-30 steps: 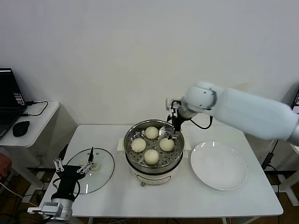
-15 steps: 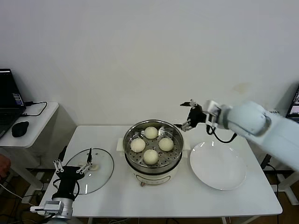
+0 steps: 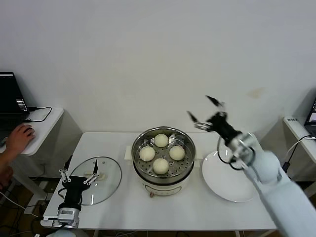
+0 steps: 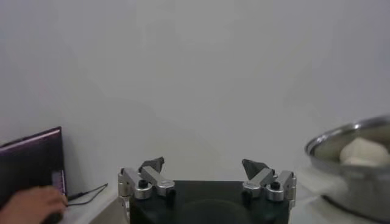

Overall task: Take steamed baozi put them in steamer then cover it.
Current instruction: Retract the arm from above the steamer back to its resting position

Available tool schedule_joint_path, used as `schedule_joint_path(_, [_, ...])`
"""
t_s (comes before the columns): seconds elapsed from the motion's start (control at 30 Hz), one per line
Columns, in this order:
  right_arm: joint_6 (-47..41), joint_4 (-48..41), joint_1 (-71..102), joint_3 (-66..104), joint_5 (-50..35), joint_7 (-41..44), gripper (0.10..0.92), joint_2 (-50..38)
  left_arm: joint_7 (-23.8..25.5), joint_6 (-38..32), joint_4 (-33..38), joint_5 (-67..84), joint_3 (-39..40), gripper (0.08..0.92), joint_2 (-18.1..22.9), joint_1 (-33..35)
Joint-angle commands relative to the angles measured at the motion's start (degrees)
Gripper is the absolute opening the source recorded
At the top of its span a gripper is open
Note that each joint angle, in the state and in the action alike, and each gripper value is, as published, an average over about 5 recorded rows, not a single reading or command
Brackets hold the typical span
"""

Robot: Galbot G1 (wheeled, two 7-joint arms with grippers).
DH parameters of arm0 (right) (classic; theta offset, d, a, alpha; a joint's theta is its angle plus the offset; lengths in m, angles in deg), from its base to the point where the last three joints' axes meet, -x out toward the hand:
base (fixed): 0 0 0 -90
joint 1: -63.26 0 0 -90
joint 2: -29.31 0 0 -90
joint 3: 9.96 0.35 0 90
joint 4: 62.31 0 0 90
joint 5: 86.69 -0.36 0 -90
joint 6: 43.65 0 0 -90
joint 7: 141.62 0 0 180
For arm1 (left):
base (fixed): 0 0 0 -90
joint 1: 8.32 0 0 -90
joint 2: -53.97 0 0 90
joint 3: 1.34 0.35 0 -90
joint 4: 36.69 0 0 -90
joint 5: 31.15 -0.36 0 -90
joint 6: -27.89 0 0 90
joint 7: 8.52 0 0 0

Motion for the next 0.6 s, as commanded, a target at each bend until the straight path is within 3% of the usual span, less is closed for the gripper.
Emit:
schedule_joint_path(0.03, [12.51, -1.02, 30.78, 39.88, 1.35, 0.57, 0.822, 21.11, -2.48, -3.31, -8.93, -39.64, -2.59, 0.823, -0.31, -2.63])
schedule_joint_path(0.3, [12.41, -1.22, 34.96, 41.32, 3.05, 0.31, 0.823, 24.32, 0.67, -1.81, -17.93, -62.85, -5.95, 0.823, -3.77, -1.32])
schedule_joint_path(0.6, [12.09, 0.29, 34.73, 38.81, 5.10, -0.20, 0.823, 27.44, 4.17, 1.05, -25.06, -69.03, -4.07, 0.823, -8.62, -7.24])
